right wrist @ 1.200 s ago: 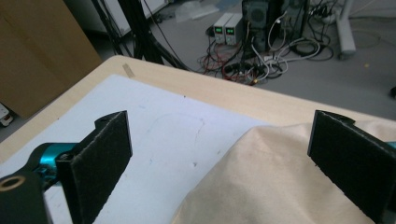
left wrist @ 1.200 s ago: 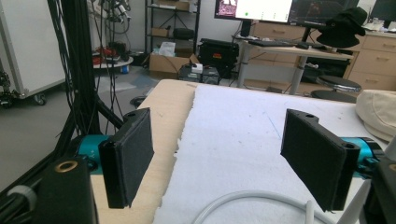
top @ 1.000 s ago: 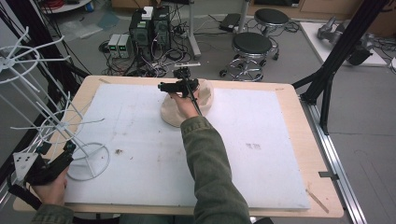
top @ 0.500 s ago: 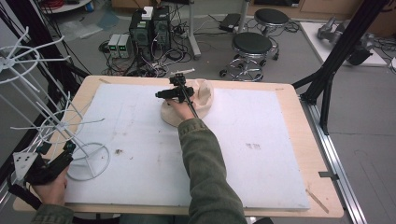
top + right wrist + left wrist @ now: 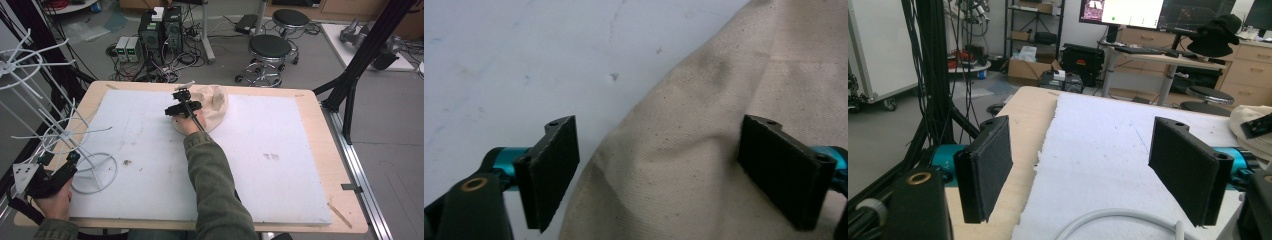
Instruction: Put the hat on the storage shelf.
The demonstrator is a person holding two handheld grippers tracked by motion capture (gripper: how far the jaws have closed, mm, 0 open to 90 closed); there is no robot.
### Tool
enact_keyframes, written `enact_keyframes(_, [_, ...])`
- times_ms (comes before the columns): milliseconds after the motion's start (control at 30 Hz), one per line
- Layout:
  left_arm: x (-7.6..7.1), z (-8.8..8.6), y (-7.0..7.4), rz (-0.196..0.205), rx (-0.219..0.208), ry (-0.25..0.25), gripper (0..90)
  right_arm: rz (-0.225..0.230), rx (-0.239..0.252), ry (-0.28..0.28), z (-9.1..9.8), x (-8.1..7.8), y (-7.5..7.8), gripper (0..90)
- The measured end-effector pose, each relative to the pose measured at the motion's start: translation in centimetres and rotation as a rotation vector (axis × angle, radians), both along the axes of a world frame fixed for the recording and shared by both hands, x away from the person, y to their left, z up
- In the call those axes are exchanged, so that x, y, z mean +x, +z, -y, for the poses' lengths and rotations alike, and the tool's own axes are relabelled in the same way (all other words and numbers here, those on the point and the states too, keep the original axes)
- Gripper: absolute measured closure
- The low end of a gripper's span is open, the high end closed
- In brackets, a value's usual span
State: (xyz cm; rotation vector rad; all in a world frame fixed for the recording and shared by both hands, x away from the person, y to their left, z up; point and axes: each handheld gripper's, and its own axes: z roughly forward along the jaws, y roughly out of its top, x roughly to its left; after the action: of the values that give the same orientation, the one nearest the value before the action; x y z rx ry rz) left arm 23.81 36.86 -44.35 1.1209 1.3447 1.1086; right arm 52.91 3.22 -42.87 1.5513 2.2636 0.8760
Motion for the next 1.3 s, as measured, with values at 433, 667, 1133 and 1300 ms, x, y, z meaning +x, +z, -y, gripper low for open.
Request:
enact_keyframes(433, [0.1, 0.0, 0.0, -0.004, -0.006, -0.002, 25.4, 0.037, -0.053, -0.007, -0.6, -0.6, 0.8, 55.7])
enact_keyframes(667, [0.1, 0.0, 0.0, -0.001, -0.005, -0.006, 25.5, 0.0, 0.08, -0.006, 0.4, -0.4, 1.2, 69.6])
enact_keyframes(1133, [0.0, 0.0, 0.0, 0.007, -0.01, -0.014, 26.3, 0.043, 0.082, 0.073, 0.6, -1.0, 1.6, 72.7])
enact_keyframes(1300, [0.0, 0.1, 0.0, 0.011, -0.01, -0.021, 26.4, 0.072, 0.155, 0.069, 1.5, -1.5, 1.9, 72.7])
